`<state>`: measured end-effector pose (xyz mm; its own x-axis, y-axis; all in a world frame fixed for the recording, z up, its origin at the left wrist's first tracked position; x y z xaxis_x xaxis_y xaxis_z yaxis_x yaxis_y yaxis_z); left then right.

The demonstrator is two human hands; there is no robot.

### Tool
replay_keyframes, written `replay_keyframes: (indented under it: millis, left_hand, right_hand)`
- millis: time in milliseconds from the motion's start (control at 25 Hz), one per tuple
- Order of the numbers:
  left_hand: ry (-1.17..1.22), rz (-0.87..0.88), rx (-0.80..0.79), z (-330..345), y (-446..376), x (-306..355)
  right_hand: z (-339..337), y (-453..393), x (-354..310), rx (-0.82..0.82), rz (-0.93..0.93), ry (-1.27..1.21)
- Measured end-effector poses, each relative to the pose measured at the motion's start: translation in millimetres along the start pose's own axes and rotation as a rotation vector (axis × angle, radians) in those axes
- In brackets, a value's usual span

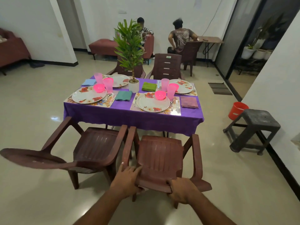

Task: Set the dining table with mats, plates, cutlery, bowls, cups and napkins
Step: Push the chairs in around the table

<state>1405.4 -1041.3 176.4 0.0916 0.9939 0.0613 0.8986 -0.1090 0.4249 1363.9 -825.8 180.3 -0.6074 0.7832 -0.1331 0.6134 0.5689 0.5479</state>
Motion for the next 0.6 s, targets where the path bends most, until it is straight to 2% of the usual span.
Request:
replay_keyframes:
  millis: [120, 200, 320, 480, 600]
  left_hand:
    - [0.061, 0.159, 0.009, -15.7, 9.0, 33.6]
    - [0.108, 0.267, 0.095, -33.4, 2.0, 52.3]
    - [0.107, 0.353, 0.134, -41.5, -16.4, 92.6]
    - [0.048, 0.430, 0.146, -60.1, -46.6, 150.8]
    - [0.045, 0.495, 0.215, -79.3, -64.2, 192.3]
  right_hand:
    - [-6.9, 21.9, 0.4, 0.127, 0.021, -0.168]
    - [-11.9, 40.9, 6.1, 0.290, 0.126, -0.294]
    - [-12.7, 76.4, 36.0, 0.458, 0.278, -0.356]
    - [3.6, 114.9, 98.2, 0.541, 0.493, -0.375]
    - [7.1, 133.4, 134.6, 0.550, 0.560, -0.395]
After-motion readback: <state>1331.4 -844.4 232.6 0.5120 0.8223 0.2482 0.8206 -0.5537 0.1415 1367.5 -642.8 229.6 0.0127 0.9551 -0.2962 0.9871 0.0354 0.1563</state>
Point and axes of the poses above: each hand's wrist, its own y-axis away from the middle knuckle, its own z-axis out of the palm, x = y × z, the point moved 7 cm from there along -y, towards the middle knuckle, and after that the axes turned 10 degrees about -x, right-handed, at the moved point
